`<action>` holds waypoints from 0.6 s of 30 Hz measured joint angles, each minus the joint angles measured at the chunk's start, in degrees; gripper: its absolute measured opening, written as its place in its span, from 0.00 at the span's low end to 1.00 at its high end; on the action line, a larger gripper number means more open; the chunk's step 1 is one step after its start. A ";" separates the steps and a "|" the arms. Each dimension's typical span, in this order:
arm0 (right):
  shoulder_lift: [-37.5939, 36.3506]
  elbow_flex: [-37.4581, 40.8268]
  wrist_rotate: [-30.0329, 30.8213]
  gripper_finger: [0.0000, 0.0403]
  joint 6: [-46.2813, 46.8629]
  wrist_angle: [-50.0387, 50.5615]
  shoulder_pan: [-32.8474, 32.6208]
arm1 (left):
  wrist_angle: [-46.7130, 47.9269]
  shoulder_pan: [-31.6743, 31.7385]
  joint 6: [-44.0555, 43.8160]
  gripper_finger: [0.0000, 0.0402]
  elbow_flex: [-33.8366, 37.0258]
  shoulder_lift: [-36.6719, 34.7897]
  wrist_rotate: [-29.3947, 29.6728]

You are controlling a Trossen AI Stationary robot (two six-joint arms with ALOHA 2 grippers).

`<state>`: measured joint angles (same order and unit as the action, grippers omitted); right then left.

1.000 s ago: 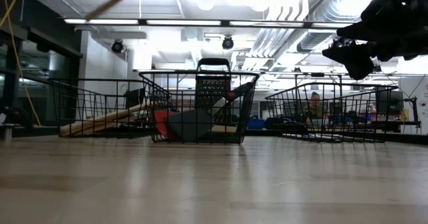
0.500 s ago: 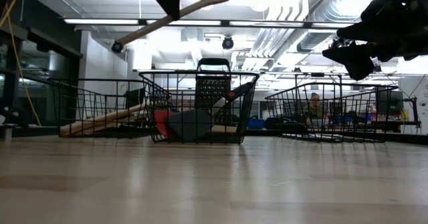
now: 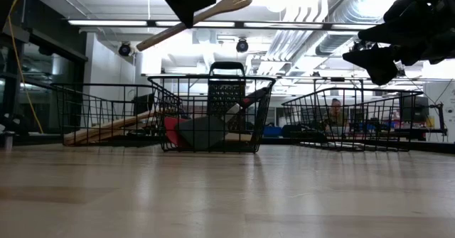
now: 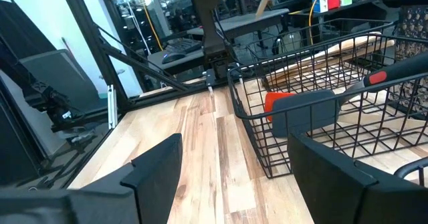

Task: Pick & Place Kitchen Items
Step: Put the light brown wooden slotted serving spoon into the left wire basket

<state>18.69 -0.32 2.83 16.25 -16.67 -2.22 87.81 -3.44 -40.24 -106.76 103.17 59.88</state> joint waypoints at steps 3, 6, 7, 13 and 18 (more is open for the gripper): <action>0.00 0.00 -0.01 0.65 0.00 -0.02 -0.01 | -0.92 1.95 2.21 0.18 0.00 -0.18 1.11; -0.02 0.00 0.00 0.65 0.02 -0.02 0.00 | -3.22 3.96 5.23 0.18 0.00 -0.19 1.11; 0.00 0.00 0.00 0.65 0.01 -0.02 -0.02 | -4.04 4.74 6.39 0.18 0.00 -0.20 1.03; 0.00 0.00 -0.02 0.65 0.00 -0.02 -0.02 | -4.74 10.34 10.12 0.18 -0.04 -1.24 -3.04; -0.01 0.00 0.00 0.65 0.00 -0.02 -0.01 | -1.73 13.56 10.12 0.18 -0.01 -3.07 -5.70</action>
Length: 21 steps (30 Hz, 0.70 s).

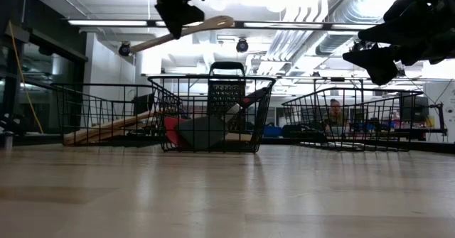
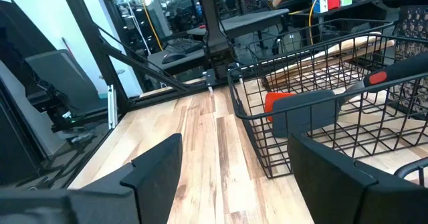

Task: Pick & Place Kitchen Items
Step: Put the light brown wooden slotted serving spoon into the left wire basket

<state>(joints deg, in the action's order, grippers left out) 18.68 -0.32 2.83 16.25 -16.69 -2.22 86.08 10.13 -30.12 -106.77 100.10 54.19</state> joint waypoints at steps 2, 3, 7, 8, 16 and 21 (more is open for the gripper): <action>0.00 0.00 0.00 0.65 0.00 0.00 -0.02 | 1.69 0.48 -0.90 0.18 -0.03 -0.56 0.02; 0.00 0.00 0.00 0.65 0.00 0.00 -0.02 | 2.62 0.64 -1.66 0.18 0.07 -1.08 -0.08; 0.02 0.00 0.00 0.65 0.00 -0.01 0.01 | 0.58 1.18 -1.85 0.18 4.30 -5.39 -0.25; -0.01 0.00 0.00 0.65 0.00 -0.02 -0.02 | -0.35 1.19 -1.84 0.18 6.24 -6.76 -0.77; -0.01 0.00 0.00 0.65 0.00 0.00 0.01 | -16.88 2.40 3.36 0.18 24.12 -18.61 -5.95; 0.02 0.00 0.00 0.65 0.00 0.00 0.00 | -21.74 5.13 4.69 0.18 32.48 -24.01 -8.42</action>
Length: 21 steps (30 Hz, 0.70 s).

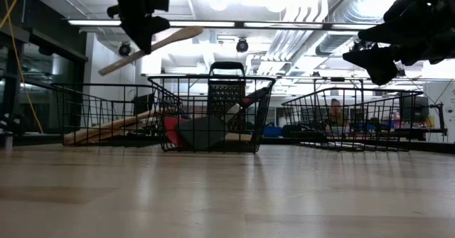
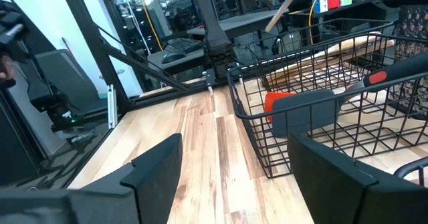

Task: Pick & Place Kitchen Items
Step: Put the light brown wooden slotted serving spoon into the left wire basket

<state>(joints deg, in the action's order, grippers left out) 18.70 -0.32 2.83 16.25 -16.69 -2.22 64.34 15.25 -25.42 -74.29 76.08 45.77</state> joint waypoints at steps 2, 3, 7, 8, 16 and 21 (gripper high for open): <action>-0.02 0.00 0.01 0.65 0.01 -0.02 -0.02 | -1.21 1.24 -0.11 0.18 2.47 -1.70 -0.47; -0.01 0.00 0.07 0.65 0.00 -0.01 0.00 | -1.70 1.88 -0.22 0.18 3.62 -2.44 -0.90; 0.00 0.00 0.02 0.65 0.02 0.00 -0.02 | -4.58 4.23 -0.31 0.18 7.46 -3.86 -3.51; 0.00 0.00 0.03 0.65 0.00 0.02 -0.02 | -5.23 4.82 -0.54 0.18 8.32 -3.92 -4.31; -0.02 0.00 0.00 0.65 0.00 0.00 -0.02 | -13.67 10.87 -2.12 0.18 15.90 -3.90 -12.21; 0.00 0.00 0.01 0.65 0.01 0.01 -0.02 | -15.24 13.80 -2.21 0.18 19.16 -3.90 -14.43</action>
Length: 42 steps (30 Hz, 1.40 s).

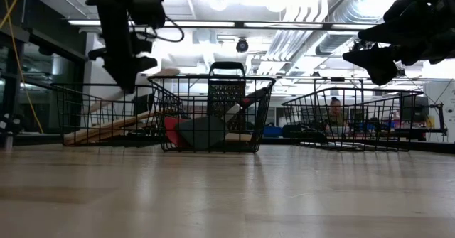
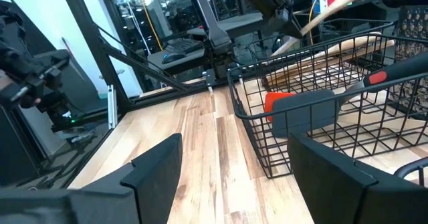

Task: Pick & Place Kitchen Items
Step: Put the light brown wooden slotted serving spoon into the left wire basket

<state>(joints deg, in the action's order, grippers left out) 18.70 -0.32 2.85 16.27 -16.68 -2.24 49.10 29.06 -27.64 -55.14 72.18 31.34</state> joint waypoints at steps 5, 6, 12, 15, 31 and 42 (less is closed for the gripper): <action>0.00 0.00 -0.01 0.65 0.00 -0.01 0.00 | -0.68 2.57 0.36 0.18 2.38 0.00 -3.19; 0.00 0.00 -0.01 0.65 -0.01 0.01 0.00 | -1.26 3.01 0.60 0.18 2.72 0.00 -4.01; -0.02 0.00 -0.01 0.65 -0.01 -0.01 0.00 | -2.84 5.00 1.70 0.18 4.22 0.09 -8.07; 0.00 0.00 -0.01 0.65 -0.01 -0.01 0.00 | -2.67 5.52 2.28 0.18 4.26 0.09 -9.17; 0.00 0.00 -0.01 0.65 -0.01 0.00 0.02 | -1.30 6.52 4.86 0.18 4.29 3.57 -14.27; 0.00 0.00 -0.04 0.65 0.01 -0.01 0.02 | -1.21 8.09 4.88 0.34 4.26 5.02 -15.77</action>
<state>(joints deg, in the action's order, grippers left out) 18.70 -0.32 2.81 16.27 -16.69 -2.22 47.89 37.15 -22.76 -50.87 77.21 15.57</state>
